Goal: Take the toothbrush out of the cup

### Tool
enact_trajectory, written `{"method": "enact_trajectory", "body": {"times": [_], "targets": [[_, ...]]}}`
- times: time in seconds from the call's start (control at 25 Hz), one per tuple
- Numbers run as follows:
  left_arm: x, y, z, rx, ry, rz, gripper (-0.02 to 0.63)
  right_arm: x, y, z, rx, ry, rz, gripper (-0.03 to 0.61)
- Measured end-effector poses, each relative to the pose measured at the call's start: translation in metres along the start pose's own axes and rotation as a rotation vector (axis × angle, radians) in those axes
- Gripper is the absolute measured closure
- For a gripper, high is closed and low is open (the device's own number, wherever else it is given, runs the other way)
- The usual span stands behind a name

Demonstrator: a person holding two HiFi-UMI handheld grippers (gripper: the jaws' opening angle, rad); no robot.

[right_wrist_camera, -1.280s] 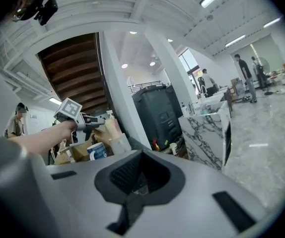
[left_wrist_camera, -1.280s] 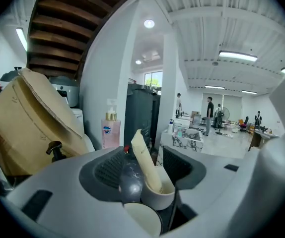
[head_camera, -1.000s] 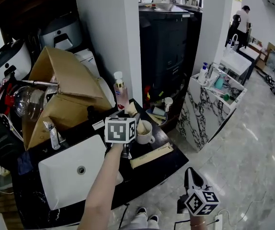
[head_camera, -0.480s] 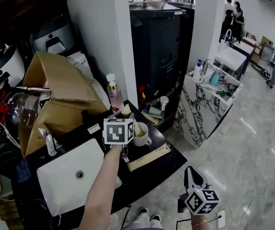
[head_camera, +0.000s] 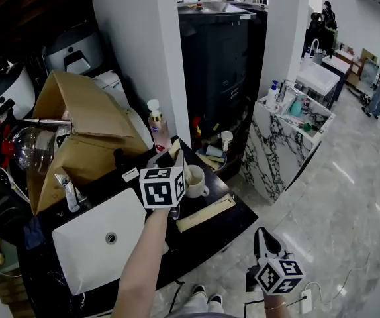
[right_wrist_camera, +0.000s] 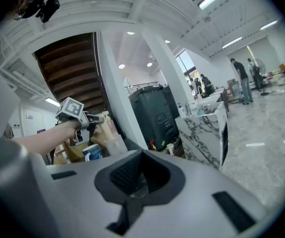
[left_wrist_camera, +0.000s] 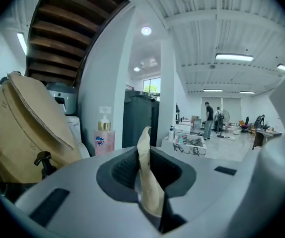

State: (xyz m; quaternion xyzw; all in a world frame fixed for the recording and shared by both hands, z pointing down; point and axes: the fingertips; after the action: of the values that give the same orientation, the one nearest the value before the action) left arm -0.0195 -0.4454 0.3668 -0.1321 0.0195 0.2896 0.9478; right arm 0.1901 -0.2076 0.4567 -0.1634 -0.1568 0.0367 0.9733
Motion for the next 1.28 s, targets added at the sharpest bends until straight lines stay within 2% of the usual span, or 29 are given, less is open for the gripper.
{"method": "enact_trajectory", "body": {"times": [0.32,0.56,0.72,1.0,1.28], "targets": [[0.018,0.042,-0.041,0.187,-0.045,-0.017,0.551,-0.003,0.014,-0.001,0.013,0.010,-0.029,0.575],[0.031,0.097,-0.078,0.333,-0.060,-0.026,0.551,-0.014,0.023,0.001,0.017,0.023,-0.065,0.575],[0.039,0.140,-0.092,0.394,-0.053,-0.023,0.551,-0.021,0.031,0.001,0.018,0.034,-0.093,0.575],[0.051,0.201,-0.075,0.368,-0.055,-0.008,0.551,-0.030,0.048,0.005,0.016,0.045,-0.133,0.575],[0.060,0.232,-0.029,0.239,-0.098,-0.021,0.551,-0.036,0.061,0.012,0.006,0.055,-0.164,0.575]]}}
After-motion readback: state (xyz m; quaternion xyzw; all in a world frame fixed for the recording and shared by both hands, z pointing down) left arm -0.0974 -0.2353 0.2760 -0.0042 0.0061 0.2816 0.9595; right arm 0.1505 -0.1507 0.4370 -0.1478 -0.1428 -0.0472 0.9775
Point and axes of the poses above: the fingertips, and each gripper's own axes: y backward along the fingers, x to its right, z out of its underside, and after that the axes turned 10 degrees about z, right-handed
